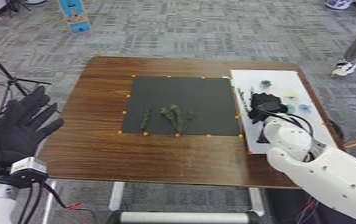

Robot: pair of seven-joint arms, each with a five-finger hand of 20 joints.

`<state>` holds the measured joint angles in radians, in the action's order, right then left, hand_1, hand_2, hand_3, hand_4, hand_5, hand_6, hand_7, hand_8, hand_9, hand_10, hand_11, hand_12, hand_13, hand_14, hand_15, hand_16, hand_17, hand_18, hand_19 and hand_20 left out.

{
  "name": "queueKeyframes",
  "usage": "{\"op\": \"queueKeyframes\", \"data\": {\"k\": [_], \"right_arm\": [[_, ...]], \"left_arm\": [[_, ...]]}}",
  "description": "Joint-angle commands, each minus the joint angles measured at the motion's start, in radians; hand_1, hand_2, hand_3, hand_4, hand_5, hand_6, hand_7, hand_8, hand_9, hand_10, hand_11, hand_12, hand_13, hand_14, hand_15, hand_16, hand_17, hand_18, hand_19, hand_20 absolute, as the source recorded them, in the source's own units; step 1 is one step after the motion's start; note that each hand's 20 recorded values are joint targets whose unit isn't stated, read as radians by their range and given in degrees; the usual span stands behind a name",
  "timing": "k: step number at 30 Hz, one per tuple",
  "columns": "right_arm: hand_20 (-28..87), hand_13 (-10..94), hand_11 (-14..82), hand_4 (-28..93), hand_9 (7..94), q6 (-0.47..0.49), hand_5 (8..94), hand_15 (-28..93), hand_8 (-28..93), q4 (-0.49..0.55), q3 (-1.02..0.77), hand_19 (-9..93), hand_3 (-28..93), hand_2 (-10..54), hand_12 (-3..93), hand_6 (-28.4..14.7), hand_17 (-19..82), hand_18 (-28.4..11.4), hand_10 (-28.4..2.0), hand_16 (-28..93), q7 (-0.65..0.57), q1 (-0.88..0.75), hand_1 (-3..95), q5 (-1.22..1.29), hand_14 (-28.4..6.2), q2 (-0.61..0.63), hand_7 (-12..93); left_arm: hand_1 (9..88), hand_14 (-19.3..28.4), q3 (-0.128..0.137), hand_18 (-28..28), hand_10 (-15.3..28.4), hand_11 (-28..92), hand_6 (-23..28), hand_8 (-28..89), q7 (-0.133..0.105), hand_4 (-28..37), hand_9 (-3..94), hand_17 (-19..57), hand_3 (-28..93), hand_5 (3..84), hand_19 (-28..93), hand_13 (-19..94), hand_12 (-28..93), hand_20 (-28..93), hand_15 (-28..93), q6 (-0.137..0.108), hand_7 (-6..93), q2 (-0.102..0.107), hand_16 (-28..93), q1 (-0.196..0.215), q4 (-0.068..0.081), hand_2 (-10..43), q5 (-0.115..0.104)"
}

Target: Arrange flowers

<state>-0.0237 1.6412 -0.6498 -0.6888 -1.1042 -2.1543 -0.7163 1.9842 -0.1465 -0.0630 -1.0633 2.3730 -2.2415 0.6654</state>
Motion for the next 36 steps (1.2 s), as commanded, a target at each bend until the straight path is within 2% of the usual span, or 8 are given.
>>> {"op": "queueKeyframes", "data": {"k": [1, 6, 11, 13, 14, 16, 21, 36], "right_arm": [[72, 83, 56.6, -27, 84.7, -0.043, 74.9, 82, 7, 0.041, 0.047, 93, 77, -9.5, 34.8, -1.0, 55, -19.4, -8.0, 37, 0.08, -0.035, 50.1, -0.027, -3.1, -0.02, 43], [72, 83, 56.9, -27, 85.0, -0.071, 75.1, 82, 7, 0.05, 0.066, 93, 78, -9.5, 34.9, -1.0, 56, -19.4, -7.9, 37, 0.089, -0.035, 49.7, -0.032, -3.2, -0.029, 44], [73, 84, 56.9, -23, 85.5, 0.007, 75.3, 82, 8, 0.046, 0.054, 93, 78, -9.5, 34.8, -0.7, 56, -19.6, -7.7, 37, 0.03, -0.024, 46.4, -0.047, -3.1, -0.038, 45], [73, 84, 56.3, -24, 86.0, 0.092, 75.8, 82, 9, 0.072, -0.002, 93, 75, -9.5, 34.8, -0.3, 57, -19.8, -7.8, 38, 0.015, -0.042, 40.4, -0.023, -3.2, -0.029, 44], [73, 84, 55.6, -26, 86.2, 0.065, 76.3, 81, 4, 0.084, -0.011, 93, 77, -9.5, 35.4, 0.2, 57, -19.8, -8.0, 38, 0.01, -0.044, 34.7, -0.006, -3.2, -0.016, 42], [73, 84, 54.8, -27, 86.6, 0.15, 77.2, 81, -12, 0.113, -0.049, 93, 76, -9.5, 35.3, 0.5, 57, -20.0, -8.3, 39, -0.022, -0.045, 26.1, -0.009, -3.3, -0.004, 42], [73, 85, 52.8, -28, 87.6, 0.152, 79.1, 81, -12, 0.131, -0.065, 93, 67, -9.5, 35.1, -0.3, 58, -20.1, -8.8, 38, -0.052, -0.012, 18.8, 0.026, -3.7, 0.03, 37], [73, 85, 51.2, -28, 88.1, 0.145, 79.8, 80, -10, -0.092, 0.129, 93, 67, -8.8, 35.7, -1.2, 58, -20.4, -9.1, 39, -0.083, 0.17, 13.6, 0.062, -4.3, -0.079, 29]], "left_arm": [[28.1, 12.5, 0.003, 25.3, 9.2, 10, 2.4, -8, 0.004, -28.3, 18.2, -13.4, 52, 25.4, 40, 15, 19, 5, 9, -0.001, 14.7, -0.006, 7, 0.006, -0.005, -4.5, -0.006], [27.8, 12.5, 0.002, 25.3, 9.1, 10, 2.4, -8, 0.005, -28.3, 18.2, -13.4, 53, 25.4, 40, 15, 19, 5, 9, 0.003, 14.7, -0.006, 7, 0.005, -0.003, -4.6, -0.008], [27.8, 12.5, 0.004, 25.3, 9.1, 10, 2.4, -8, 0.004, -28.3, 18.2, -13.4, 53, 25.4, 40, 15, 19, 5, 9, 0.003, 14.6, -0.008, 7, 0.009, -0.006, -4.5, -0.006], [27.8, 12.6, 0.005, 25.3, 9.1, 10, 2.4, -8, 0.003, -28.3, 18.2, -13.4, 53, 25.4, 40, 15, 19, 5, 9, 0.0, 14.6, -0.008, 7, 0.011, -0.008, -4.5, -0.006], [27.6, 12.6, 0.007, 25.3, 9.2, 10, 2.4, -8, 0.0, -28.3, 18.2, -13.4, 53, 25.4, 40, 15, 19, 5, 9, -0.001, 14.6, -0.008, 7, 0.013, -0.009, -4.5, -0.006], [27.8, 12.6, 0.008, 25.3, 9.2, 10, 2.5, -8, 0.001, -28.3, 18.2, -13.4, 53, 25.4, 40, 15, 19, 5, 9, -0.002, 14.6, -0.009, 7, 0.015, -0.009, -4.4, -0.006], [27.7, 12.5, 0.008, 25.4, 9.2, 9, 2.5, -8, 0.0, -28.3, 18.3, -13.4, 53, 25.4, 40, 15, 19, 5, 9, 0.001, 14.5, -0.007, 7, 0.016, -0.007, -4.4, -0.006], [27.7, 12.5, -0.001, 25.4, 9.1, 9, 2.4, -8, 0.008, -28.3, 18.3, -13.4, 53, 25.4, 40, 15, 19, 5, 9, 0.007, 14.5, 0.004, 7, 0.0, 0.001, -4.2, -0.008]]}}
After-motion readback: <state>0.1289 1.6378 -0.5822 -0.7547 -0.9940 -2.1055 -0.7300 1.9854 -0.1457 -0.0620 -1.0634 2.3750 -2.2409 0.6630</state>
